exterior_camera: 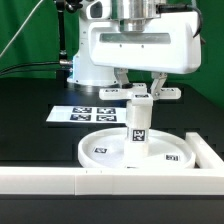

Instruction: Assemble round table

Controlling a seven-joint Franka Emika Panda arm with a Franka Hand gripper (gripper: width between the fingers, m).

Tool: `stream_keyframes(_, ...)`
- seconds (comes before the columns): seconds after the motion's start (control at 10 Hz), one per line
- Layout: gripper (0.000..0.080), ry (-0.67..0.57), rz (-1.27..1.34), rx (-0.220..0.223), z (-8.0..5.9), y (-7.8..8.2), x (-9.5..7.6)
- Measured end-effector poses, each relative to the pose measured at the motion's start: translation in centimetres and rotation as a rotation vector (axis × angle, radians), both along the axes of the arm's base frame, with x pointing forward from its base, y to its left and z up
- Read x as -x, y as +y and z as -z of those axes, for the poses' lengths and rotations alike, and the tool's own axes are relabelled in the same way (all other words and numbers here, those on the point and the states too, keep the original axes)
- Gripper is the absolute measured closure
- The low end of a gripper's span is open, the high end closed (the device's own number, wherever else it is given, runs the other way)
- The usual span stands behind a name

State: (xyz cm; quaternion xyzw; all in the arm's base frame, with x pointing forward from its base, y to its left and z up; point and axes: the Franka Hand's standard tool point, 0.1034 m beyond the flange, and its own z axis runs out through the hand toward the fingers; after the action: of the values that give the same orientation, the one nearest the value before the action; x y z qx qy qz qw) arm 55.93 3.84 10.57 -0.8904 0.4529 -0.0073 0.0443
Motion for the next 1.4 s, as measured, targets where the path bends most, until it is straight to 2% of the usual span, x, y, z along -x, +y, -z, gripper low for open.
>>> stream_keyframes(0.3, 0.0354, 0.009, 0.177, -0.018, 0.03, -0.01, -0.03)
stream_keyframes(0.6, 0.0354, -0.025, 0.529, -0.087, 0.08, -0.11, -0.14)
stream_keyframes(0.9, 0.0354, -0.003, 0.85, -0.152, 0.11, -0.16, -0.09)
stream_keyframes(1.1, 0.0354, 0.024, 1.062, -0.216, 0.14, -0.26, -0.07)
stream_keyframes(1.4, 0.0354, 0.06, 1.297, -0.24, 0.15, -0.29, -0.08)
